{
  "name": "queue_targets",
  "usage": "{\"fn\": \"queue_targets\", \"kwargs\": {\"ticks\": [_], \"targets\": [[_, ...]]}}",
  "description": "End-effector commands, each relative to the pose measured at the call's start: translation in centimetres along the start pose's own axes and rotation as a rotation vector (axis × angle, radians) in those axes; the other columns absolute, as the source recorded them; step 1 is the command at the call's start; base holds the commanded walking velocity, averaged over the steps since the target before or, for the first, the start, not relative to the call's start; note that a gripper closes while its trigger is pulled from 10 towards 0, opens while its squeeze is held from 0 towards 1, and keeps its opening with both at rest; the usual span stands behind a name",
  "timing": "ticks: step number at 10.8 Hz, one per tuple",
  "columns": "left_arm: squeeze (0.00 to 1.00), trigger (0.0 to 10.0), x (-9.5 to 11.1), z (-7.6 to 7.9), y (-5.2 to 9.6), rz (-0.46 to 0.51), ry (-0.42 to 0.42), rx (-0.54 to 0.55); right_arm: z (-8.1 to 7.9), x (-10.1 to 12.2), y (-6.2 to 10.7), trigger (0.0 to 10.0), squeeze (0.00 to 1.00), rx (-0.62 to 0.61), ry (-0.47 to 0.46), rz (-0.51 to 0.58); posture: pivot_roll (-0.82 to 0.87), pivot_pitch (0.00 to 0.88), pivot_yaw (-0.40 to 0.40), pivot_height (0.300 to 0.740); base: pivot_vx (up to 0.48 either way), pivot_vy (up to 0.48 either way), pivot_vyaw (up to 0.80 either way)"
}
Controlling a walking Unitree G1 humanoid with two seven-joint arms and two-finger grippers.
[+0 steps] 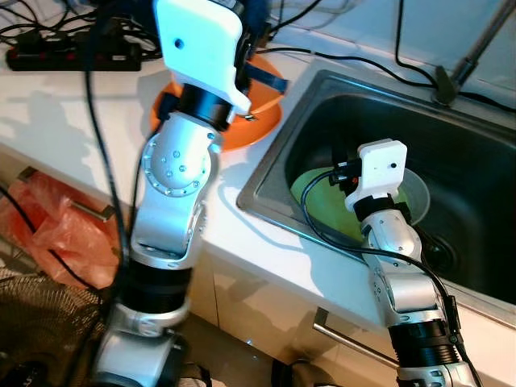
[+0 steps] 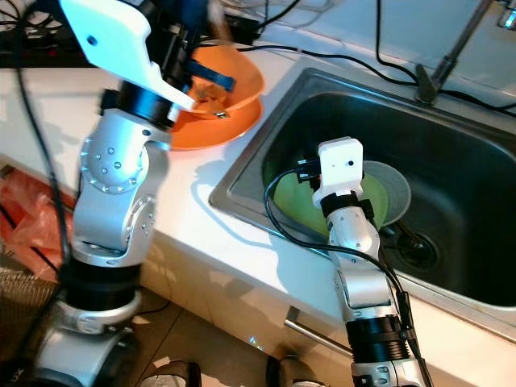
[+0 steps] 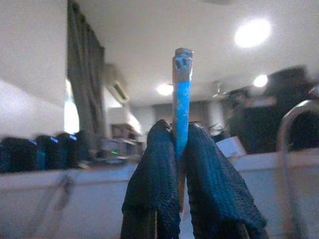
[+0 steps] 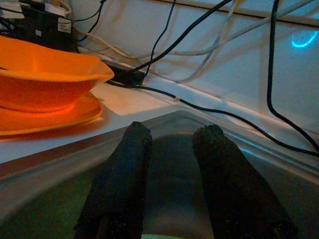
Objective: Kitchen organization
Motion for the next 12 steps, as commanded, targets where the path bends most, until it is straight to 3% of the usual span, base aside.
{"fn": "queue_targets", "kwargs": {"ticks": [1, 2, 6, 9, 12], "targets": [[0.0, 10.0, 0.1, 0.2, 0.2, -0.002, 0.076, -0.015, 0.5, 0.1, -0.1, 10.0, 0.0, -0.023, -0.004, 0.01, 0.07, 0.133, -0.05, 0.74, 0.0, 0.0, 0.0], [0.0, 10.0, -0.8, -0.1, 0.4, -0.045, 0.166, -0.011, 0.6, 0.3, -0.2, 10.0, 0.0, -0.026, 0.01, 0.02, 0.07, 0.132, -0.05, 0.74, 0.0, 0.0, 0.0], [0.0, 10.0, -3.7, -0.8, 1.7, -0.157, 0.346, 0.004, 0.9, 0.4, -0.3, 10.0, 0.0, -0.028, 0.09, 0.036, 0.06, 0.118, -0.04, 0.74, 0.0, 0.0, 0.0], [0.0, 10.0, -4.0, -0.4, 1.9, -0.176, 0.41, -0.026, 0.5, 0.6, -0.2, 10.0, 0.0, 0.003, 0.122, 0.055, 0.06, 0.115, -0.037, 0.74, 0.0, 0.0, 0.0], [0.0, 10.0, -4.1, 1.3, 1.9, -0.212, 0.455, -0.113, 0.5, 1.1, -0.2, 10.0, 0.0, 0.009, 0.118, 0.077, 0.05, 0.117, -0.031, 0.74, 0.0, 0.0, 0.0]]}}
Point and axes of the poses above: a point about 5 cm out from each wrist's last joint towards the gripper, its own y axis pointing back from the gripper into the wrist, its own x axis along the axis of the wrist's last joint, z = x × y, the point moved 3 cm from there along -y, pointing out of the wrist towards the gripper, and after that the axes turned 15 degrees about y, right-handed, at the moved point
